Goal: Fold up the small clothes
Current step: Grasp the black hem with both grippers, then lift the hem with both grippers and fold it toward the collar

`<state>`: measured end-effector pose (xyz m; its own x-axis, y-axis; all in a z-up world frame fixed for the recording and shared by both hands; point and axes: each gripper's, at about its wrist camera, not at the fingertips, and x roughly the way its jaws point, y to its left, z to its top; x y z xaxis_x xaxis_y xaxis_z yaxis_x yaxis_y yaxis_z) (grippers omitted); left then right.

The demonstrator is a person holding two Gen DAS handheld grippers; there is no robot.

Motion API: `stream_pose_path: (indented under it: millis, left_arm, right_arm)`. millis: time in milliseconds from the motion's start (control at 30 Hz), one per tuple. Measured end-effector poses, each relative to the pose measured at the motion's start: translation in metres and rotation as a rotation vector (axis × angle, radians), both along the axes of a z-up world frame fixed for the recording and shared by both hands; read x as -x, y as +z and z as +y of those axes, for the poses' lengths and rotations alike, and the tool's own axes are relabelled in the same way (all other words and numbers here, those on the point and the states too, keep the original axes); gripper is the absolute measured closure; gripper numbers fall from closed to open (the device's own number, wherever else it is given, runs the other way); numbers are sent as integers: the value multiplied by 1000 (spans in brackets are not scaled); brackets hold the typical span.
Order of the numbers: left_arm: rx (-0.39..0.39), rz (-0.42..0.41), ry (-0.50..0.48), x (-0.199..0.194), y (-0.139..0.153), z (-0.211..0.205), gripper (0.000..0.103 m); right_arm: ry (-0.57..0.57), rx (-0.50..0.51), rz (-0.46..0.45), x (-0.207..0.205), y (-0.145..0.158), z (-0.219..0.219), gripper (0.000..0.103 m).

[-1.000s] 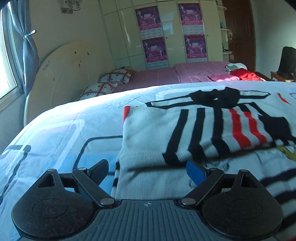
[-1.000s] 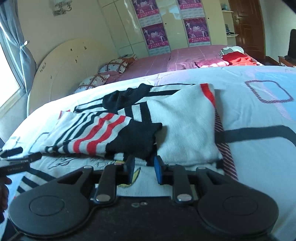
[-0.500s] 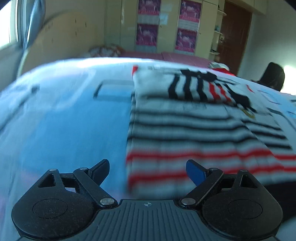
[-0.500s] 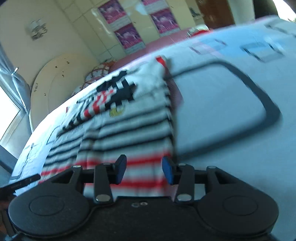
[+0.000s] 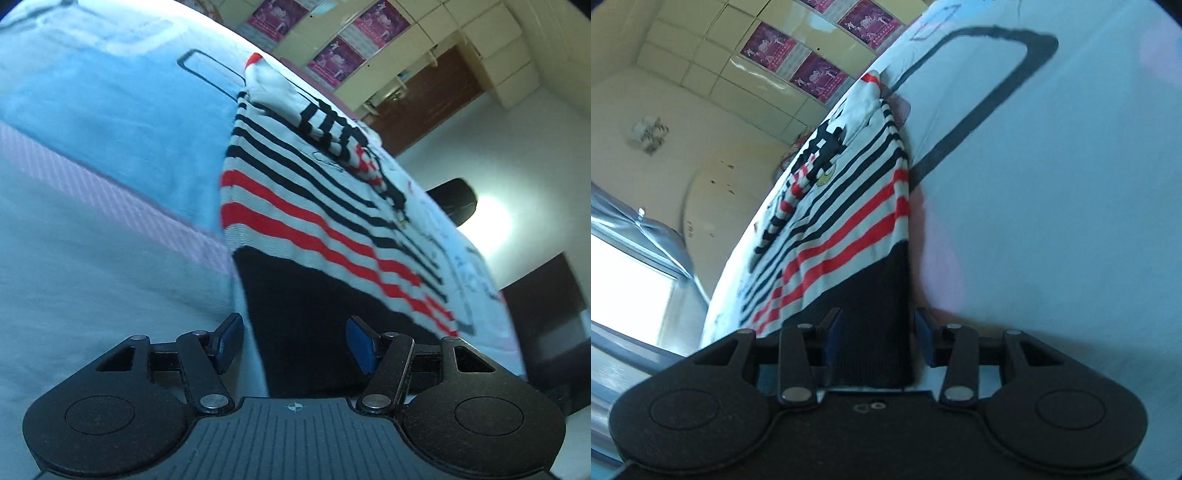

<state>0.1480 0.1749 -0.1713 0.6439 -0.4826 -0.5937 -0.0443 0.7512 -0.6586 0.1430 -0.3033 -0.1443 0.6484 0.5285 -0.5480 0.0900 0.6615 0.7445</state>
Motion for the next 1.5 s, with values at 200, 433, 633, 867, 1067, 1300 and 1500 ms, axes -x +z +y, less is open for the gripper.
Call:
stream_pose_path:
  millis: [200,433,633,867,1067,1300,1500]
  left_arm:
    - [63,21,22,-11,-12,4,80]
    - [114,23,45,-17,-25,8,91]
    - [87,-70,94,1,-14,11,98]
    - [74,-34,80,-3,-23,18,98]
    - [61,-60,124,-1,-21,12,98]
    - [81,-198,169,-23,23,19,98]
    - [73,-295,181,-91,64,19,98]
  right_arm:
    - [30,-68,-2,-13,-11,5,76]
    - [81,-36,8,-23,-13,15,96]
    - [88,18,-89,-13,12,18,96]
    - [93,60,-18,-15,-2,12,96]
    - [71,48,-50,-13,0,11,96]
    - [60,107,-229,-36,56,8,97]
    - [71,167,-313,-99,93,10,97]
